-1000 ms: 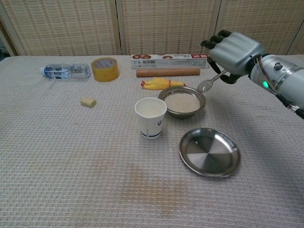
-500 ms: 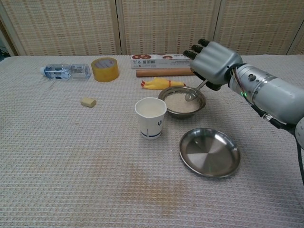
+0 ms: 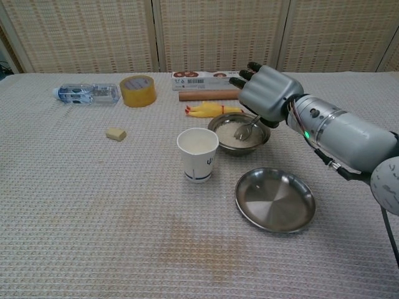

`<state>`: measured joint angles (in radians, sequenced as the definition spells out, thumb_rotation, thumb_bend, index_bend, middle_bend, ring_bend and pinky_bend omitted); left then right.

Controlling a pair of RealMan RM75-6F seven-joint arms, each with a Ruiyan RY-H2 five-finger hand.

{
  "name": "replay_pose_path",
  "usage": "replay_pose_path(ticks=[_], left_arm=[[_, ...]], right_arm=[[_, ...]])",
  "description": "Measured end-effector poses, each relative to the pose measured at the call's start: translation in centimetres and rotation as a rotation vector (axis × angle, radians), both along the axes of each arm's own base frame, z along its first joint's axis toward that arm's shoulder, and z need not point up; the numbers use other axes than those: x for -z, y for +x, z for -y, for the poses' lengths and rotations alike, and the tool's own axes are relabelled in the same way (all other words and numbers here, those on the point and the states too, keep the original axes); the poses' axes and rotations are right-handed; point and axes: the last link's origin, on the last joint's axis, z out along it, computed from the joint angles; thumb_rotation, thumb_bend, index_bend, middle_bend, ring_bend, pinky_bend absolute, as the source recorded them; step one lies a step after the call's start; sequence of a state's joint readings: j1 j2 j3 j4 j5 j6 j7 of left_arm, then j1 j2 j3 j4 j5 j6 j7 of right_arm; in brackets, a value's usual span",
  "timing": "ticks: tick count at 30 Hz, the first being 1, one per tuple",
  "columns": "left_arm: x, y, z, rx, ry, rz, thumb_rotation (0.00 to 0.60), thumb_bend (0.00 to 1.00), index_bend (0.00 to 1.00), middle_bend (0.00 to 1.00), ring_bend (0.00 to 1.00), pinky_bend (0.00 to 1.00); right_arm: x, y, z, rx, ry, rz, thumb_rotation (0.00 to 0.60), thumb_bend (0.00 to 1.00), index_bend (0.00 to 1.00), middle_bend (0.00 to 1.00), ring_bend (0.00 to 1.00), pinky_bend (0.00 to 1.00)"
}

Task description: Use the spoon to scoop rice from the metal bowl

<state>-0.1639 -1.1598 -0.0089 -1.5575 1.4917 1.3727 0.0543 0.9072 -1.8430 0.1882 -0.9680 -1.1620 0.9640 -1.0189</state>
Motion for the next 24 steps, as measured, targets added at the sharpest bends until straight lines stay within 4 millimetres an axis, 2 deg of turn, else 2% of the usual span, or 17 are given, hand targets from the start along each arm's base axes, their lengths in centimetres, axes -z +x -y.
replay_pose_path(ticks=[12, 24], left_arm=[[0.00, 0.03, 0.05, 0.002, -0.001, 0.002, 0.600, 0.42, 0.00, 0.00, 0.00, 0.10], [-0.09, 0.02, 0.04, -0.001, 0.007, 0.008, 0.600, 0.42, 0.00, 0.00, 0.00, 0.10]], right_arm=[[0.73, 0.08, -0.40, 0.126, 0.073, 0.153, 0.600, 0.34, 0.70, 0.02, 0.00, 0.00], [-0.17, -0.05, -0.14, 0.229, 0.094, 0.298, 0.600, 0.34, 0.71, 0.02, 0.00, 0.00]])
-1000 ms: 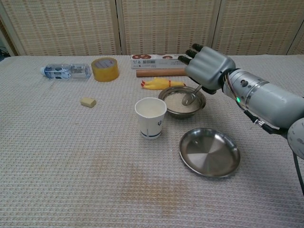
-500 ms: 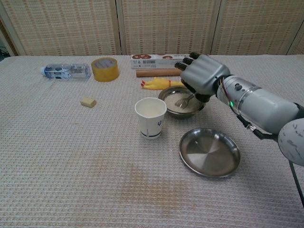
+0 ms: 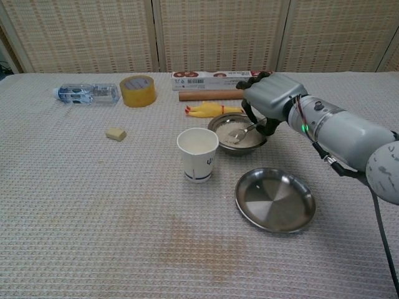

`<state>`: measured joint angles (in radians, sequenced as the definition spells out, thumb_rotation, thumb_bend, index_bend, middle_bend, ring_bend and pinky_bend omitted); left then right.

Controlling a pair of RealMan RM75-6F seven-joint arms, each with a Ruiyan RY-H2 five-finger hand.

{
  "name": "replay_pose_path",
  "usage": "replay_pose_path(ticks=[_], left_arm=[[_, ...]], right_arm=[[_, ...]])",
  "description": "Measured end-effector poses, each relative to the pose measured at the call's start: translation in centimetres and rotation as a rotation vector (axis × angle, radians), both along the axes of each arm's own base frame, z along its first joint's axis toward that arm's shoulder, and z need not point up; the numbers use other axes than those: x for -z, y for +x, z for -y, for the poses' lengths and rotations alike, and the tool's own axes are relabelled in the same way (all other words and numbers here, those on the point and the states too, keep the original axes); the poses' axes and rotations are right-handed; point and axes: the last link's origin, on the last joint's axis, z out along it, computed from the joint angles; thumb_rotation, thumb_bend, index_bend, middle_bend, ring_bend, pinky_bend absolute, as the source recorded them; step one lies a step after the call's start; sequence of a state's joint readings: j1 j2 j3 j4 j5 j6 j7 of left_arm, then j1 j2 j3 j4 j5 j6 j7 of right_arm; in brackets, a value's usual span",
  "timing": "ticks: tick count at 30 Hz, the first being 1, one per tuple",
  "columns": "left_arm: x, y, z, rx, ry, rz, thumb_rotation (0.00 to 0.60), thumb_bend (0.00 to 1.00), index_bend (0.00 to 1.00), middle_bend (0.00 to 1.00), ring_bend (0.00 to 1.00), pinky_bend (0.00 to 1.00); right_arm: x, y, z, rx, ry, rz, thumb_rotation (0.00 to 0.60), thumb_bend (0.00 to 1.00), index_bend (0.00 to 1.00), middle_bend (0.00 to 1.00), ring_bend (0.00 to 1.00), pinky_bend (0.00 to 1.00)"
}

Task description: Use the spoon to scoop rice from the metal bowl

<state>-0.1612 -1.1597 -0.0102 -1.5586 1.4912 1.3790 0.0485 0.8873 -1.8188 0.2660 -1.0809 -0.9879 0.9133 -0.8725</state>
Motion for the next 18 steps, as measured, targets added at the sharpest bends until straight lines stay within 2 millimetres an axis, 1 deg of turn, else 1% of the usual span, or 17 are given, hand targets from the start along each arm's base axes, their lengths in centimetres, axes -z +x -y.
replay_pose_path(ticks=[3, 7, 13, 18], left_arm=[[-0.1, 0.0, 0.0, 0.000, 0.004, 0.004, 0.600, 0.42, 0.00, 0.00, 0.00, 0.10], [0.0, 0.1, 0.1, 0.005, 0.003, 0.003, 0.600, 0.42, 0.00, 0.00, 0.00, 0.10], [0.0, 0.2, 0.2, 0.010, 0.004, 0.001, 0.600, 0.42, 0.00, 0.00, 0.00, 0.10], [-0.1, 0.3, 0.2, 0.011, 0.003, 0.003, 0.600, 0.42, 0.00, 0.00, 0.00, 0.10]], right_arm=[[-0.3, -0.2, 0.0, 0.060, 0.014, 0.091, 0.600, 0.34, 0.71, 0.02, 0.00, 0.00], [-0.9, -1.1, 0.2, 0.157, 0.034, 0.200, 0.600, 0.34, 0.71, 0.02, 0.00, 0.00], [-1.2, -2.2, 0.0, 0.176, 0.038, 0.202, 0.600, 0.34, 0.71, 0.02, 0.00, 0.00], [-1.4, -2.3, 0.0, 0.182, 0.039, 0.220, 0.600, 0.34, 0.71, 0.02, 0.00, 0.00]])
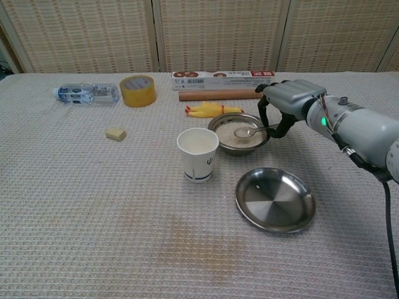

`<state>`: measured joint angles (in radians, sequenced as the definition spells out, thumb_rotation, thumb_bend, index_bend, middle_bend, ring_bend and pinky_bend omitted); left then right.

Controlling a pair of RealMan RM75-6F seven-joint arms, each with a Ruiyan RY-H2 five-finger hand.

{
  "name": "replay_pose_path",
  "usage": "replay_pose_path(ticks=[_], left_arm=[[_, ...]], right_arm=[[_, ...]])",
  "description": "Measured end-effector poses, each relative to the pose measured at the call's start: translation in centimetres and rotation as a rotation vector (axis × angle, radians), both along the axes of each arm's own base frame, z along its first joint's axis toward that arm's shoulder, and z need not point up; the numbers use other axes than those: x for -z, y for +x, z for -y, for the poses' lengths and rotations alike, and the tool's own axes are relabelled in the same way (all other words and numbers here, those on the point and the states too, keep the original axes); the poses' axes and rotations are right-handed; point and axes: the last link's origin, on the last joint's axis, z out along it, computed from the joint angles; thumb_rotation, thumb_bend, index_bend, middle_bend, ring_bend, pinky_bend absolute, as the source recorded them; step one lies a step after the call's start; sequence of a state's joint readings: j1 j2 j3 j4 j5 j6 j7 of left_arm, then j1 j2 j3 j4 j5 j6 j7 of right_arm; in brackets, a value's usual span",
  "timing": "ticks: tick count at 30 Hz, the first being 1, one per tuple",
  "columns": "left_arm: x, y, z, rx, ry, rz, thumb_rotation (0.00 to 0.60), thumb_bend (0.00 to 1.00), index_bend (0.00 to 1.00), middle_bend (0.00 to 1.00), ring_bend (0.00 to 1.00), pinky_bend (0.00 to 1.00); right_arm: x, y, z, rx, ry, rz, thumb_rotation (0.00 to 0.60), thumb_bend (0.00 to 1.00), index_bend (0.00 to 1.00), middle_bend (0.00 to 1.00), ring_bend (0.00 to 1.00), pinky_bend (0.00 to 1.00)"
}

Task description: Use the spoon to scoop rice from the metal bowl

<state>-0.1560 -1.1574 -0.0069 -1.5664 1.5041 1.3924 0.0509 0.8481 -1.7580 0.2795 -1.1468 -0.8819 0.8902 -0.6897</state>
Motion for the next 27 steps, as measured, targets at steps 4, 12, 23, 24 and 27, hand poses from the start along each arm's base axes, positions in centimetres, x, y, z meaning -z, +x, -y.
replay_pose_path(ticks=[4, 12, 23, 24, 27], left_arm=[[-0.1, -0.1, 0.1, -0.003, 0.000, 0.006, 0.600, 0.42, 0.00, 0.00, 0.00, 0.10], [-0.2, 0.0, 0.0, -0.001, 0.004, 0.012, 0.600, 0.42, 0.00, 0.00, 0.00, 0.11], [-0.5, 0.1, 0.1, 0.001, 0.010, 0.023, 0.600, 0.42, 0.00, 0.00, 0.00, 0.12], [-0.6, 0.1, 0.1, 0.002, 0.010, 0.024, 0.600, 0.42, 0.00, 0.00, 0.00, 0.12], [-0.6, 0.2, 0.2, 0.006, 0.012, 0.025, 0.600, 0.42, 0.00, 0.00, 0.00, 0.12]], right_arm=[[-0.5, 0.1, -0.1, -0.008, -0.005, 0.005, 0.600, 0.34, 0.71, 0.02, 0.00, 0.00], [-1.5, 1.1, -0.6, -0.035, -0.008, 0.036, 0.600, 0.34, 0.70, 0.02, 0.00, 0.00], [-3.3, 4.8, -2.9, -0.116, 0.020, 0.121, 0.600, 0.34, 0.70, 0.03, 0.00, 0.00], [-3.3, 5.1, -3.0, -0.123, 0.023, 0.120, 0.600, 0.34, 0.70, 0.03, 0.00, 0.00], [-3.1, 5.8, -3.5, -0.152, 0.028, 0.101, 0.600, 0.34, 0.70, 0.03, 0.00, 0.00]])
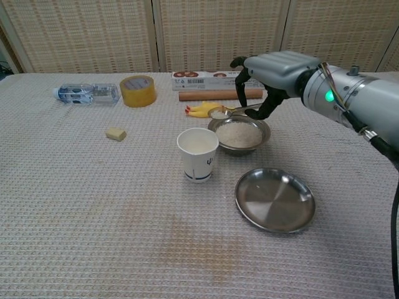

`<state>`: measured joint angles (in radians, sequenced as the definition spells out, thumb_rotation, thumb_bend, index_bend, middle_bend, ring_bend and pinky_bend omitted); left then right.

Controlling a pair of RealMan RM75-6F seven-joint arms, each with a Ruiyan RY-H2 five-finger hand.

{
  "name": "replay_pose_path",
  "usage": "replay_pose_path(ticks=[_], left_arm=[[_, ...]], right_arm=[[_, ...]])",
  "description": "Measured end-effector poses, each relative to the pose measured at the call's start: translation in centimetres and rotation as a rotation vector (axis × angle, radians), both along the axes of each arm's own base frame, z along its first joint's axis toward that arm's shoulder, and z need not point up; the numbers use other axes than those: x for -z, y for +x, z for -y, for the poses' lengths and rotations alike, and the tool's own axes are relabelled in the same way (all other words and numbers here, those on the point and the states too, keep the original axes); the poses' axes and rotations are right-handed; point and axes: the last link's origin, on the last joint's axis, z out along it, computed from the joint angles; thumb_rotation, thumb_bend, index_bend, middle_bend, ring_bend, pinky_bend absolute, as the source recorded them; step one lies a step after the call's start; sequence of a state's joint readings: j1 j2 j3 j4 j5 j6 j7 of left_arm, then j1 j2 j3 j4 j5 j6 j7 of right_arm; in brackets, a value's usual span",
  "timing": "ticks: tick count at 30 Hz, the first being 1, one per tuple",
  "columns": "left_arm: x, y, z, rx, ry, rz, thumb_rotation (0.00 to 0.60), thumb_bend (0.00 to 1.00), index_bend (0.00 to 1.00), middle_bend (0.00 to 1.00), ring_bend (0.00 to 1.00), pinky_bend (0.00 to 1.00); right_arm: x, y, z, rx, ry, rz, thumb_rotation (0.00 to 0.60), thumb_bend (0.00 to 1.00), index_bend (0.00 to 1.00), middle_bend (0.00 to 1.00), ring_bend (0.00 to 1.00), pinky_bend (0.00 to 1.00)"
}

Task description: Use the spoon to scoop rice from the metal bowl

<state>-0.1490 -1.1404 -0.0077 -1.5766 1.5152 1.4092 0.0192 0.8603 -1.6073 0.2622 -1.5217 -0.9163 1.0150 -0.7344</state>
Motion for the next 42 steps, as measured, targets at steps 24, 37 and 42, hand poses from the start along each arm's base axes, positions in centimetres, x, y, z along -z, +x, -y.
replay_pose_path(ticks=[24, 37, 42], left_arm=[[-0.4, 0.0, 0.4, 0.015, -0.001, 0.010, 0.600, 0.42, 0.00, 0.00, 0.00, 0.12], [-0.1, 0.1, 0.4, 0.017, -0.018, 0.011, 0.600, 0.42, 0.00, 0.00, 0.00, 0.12], [-0.2, 0.1, 0.5, 0.021, -0.015, 0.015, 0.600, 0.42, 0.00, 0.00, 0.00, 0.12]], right_arm=[[3.9, 5.4, -2.0, -0.368, -0.161, -0.516, 0.600, 0.34, 0.68, 0.03, 0.00, 0.00], [4.4, 6.9, -3.8, -0.690, -0.334, -0.841, 0.600, 0.34, 0.67, 0.03, 0.00, 0.00], [4.5, 7.2, -4.4, -0.759, -0.374, -0.940, 0.600, 0.35, 0.67, 0.03, 0.00, 0.00]])
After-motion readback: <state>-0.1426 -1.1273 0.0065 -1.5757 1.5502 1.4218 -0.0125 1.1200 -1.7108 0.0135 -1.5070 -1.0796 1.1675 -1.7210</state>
